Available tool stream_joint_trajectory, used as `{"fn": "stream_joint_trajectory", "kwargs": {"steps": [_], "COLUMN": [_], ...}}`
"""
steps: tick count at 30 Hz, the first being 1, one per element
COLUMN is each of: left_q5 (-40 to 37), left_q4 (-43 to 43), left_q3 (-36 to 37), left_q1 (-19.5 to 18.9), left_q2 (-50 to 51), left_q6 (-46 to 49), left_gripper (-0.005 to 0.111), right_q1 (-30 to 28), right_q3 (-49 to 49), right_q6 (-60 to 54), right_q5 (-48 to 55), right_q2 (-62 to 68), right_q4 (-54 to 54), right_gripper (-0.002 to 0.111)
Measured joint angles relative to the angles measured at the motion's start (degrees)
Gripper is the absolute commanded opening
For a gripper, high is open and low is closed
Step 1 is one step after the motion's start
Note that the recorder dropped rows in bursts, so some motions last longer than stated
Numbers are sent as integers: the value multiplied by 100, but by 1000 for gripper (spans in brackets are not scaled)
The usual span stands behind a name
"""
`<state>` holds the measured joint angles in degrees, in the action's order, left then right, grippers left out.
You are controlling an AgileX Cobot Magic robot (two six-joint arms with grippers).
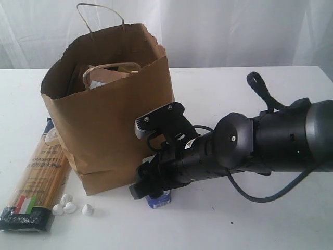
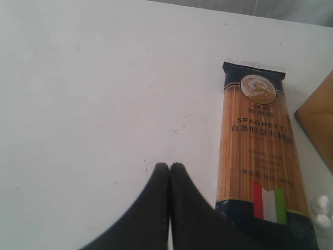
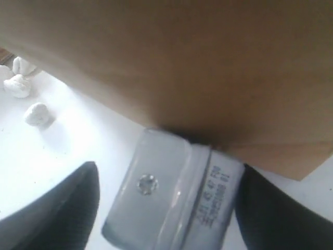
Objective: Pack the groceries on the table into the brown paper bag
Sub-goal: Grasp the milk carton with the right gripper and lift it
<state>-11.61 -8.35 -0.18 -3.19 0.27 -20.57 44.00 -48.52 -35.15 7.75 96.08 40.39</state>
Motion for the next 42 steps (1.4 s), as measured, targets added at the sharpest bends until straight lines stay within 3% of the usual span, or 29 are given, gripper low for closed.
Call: {"fn": "stream_joint_trajectory", "kwargs": {"steps": [4, 12, 21, 35, 42], "left_q5": [0, 0, 0, 0, 0], "left_q4": [0, 0, 0, 0, 0], "left_q3": [0, 0, 0, 0, 0], "left_q1": [0, 0, 0, 0, 0], "left_q2": [0, 0, 0, 0, 0], "left_q6": [0, 0, 0, 0, 0], "left_gripper": [0, 0, 0, 0, 0], "right_q1": [0, 0, 0, 0, 0], "right_q3": [0, -14, -14, -41, -747], "right_q6": [0, 0, 0, 192, 203], "right_q5": [0, 108, 633, 2237, 2880], "right_q2": [2, 2, -246, -2364, -2855], "right_q4": [0, 0, 0, 276, 459], "right_gripper": [51, 50, 42, 42, 42]}}
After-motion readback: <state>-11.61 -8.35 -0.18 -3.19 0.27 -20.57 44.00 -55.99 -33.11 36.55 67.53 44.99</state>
